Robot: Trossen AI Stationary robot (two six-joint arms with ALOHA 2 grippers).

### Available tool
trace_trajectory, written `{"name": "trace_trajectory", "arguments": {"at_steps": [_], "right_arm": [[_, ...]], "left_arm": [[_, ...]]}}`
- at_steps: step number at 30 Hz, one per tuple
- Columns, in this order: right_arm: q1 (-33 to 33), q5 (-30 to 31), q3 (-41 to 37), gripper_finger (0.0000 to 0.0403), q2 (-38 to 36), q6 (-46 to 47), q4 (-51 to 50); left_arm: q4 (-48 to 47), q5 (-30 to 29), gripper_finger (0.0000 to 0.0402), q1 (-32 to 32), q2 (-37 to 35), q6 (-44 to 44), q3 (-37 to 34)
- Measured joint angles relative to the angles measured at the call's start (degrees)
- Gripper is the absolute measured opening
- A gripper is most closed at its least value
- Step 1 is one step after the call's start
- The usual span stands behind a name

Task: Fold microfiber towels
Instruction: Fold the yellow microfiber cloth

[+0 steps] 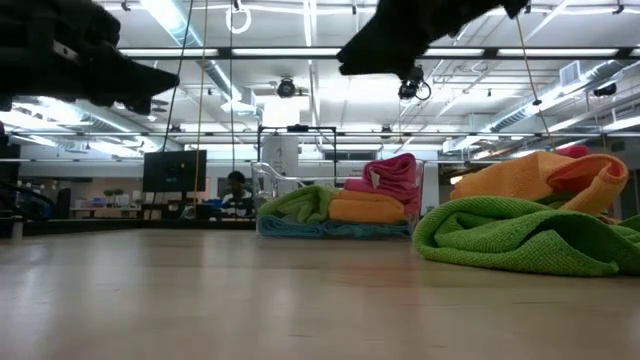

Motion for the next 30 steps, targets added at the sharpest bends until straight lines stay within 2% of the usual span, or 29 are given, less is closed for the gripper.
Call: {"name": "trace_trajectory", "arguments": {"at_steps": [2, 7, 13, 20, 26, 30], "right_arm": [[0.15, -0.03, -3.4, 0.0172, -1.78, 0.81, 3.45], [0.1, 0.03, -8.26, 0.0172, -3.12, 1.41, 6.49], [-0.75, 2.43, -8.39, 0.0172, -3.32, 1.82, 5.85], [-1.16, 2.56, -8.28, 0.0172, -4.24, 2.06, 6.39], [-1.16, 2.58, -8.28, 0.0172, -4.21, 3.84, 6.33], [-1.16, 2.58, -8.28, 0.0172, -4.19, 3.92, 7.52]], "left_arm": [[1.49, 0.13, 0.0014, 1.23, -1.19, -0.92, -2.14], [-0.89, 1.9, 0.0007, 3.32, -2.01, -1.36, -2.09], [-2.13, 1.98, 0.002, 5.7, -2.0, -1.31, -2.09], [-1.7, 2.08, 0.0007, 6.64, -2.1, -2.35, -2.09], [-1.5, 2.08, 0.0034, 6.64, -1.97, -4.89, -2.09], [0.26, 1.88, 0.0037, 6.64, -1.97, -4.42, -2.09]]}}
